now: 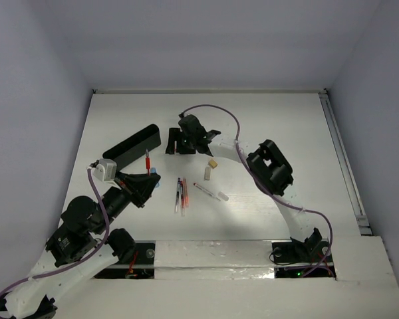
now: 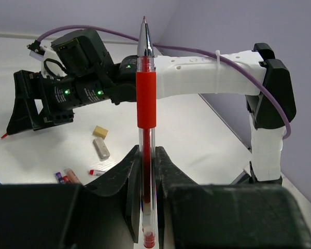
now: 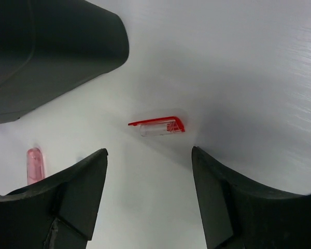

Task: Sort the stationery into containers
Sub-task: Move the pen cap to the center of the board.

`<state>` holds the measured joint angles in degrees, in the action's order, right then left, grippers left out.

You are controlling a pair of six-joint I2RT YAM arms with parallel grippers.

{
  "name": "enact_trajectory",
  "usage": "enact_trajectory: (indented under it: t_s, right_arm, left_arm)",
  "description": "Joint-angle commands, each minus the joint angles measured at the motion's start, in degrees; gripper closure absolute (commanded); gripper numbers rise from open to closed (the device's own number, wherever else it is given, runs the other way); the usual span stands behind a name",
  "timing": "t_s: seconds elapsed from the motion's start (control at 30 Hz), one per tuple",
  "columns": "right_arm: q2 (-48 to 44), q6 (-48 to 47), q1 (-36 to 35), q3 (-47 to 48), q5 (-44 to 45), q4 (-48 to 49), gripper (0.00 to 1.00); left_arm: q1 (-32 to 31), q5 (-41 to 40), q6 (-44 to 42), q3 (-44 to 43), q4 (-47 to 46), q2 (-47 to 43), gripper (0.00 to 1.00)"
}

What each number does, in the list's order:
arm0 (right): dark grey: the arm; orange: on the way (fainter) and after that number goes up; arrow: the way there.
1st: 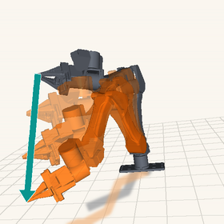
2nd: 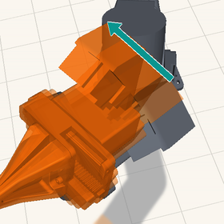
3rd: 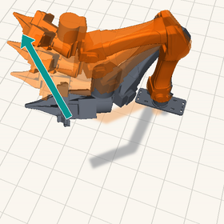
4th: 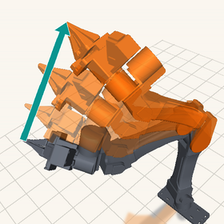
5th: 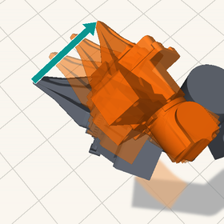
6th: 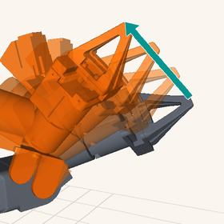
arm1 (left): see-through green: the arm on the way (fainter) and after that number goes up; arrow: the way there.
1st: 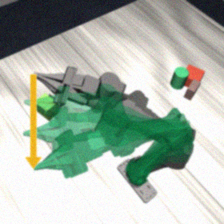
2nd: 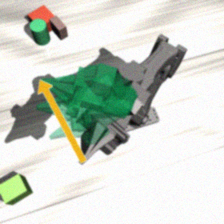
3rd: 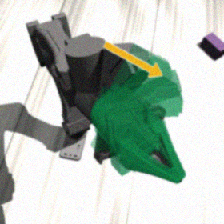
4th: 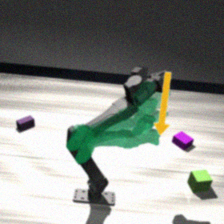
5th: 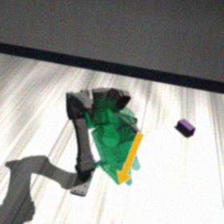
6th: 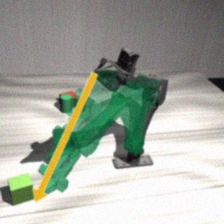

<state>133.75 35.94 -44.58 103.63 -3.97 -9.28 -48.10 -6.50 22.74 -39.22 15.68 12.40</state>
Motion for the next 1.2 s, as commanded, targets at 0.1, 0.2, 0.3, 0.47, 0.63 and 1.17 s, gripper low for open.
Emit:
enact_trajectory:
  t_s: [0.1,0.2,0.3,0.47,0.63,1.17]
  right_arm:
    - [4.58,0.97,0.46,8.5,2.3,-8.2,0.28]
    - [7.3,0.45,-0.16,12.54,3.61,-9.7,0.3]
    - [10.37,-1.22,-1.38,17.99,7.3,-13.48,0.36]
    - [13.46,-3.95,-3.23,23.71,13.1,-19.9,0.43]
    - [14.96,-8.95,-5.07,25.48,18.72,-22.54,0.39]
    - [13.2,-22.67,-7.37,17.93,27.95,-21.49,0.38]
  left_arm:
    - [0.11,0.96,-0.95,0.2,-3.11,-0.54,1.0]
    - [0.11,1.14,-1.03,0.2,-3.11,-0.54,1.0]
    - [0.11,1.23,-1.03,0.29,-3.11,-0.54,1.0]
    - [0.11,1.4,-1.03,0.2,-3.2,-0.8,1.0]
    - [0.11,1.4,-1.03,0.2,-3.29,-0.98,1.0]
    - [0.11,2.02,-1.3,0.37,-3.55,-0.98,1.0]
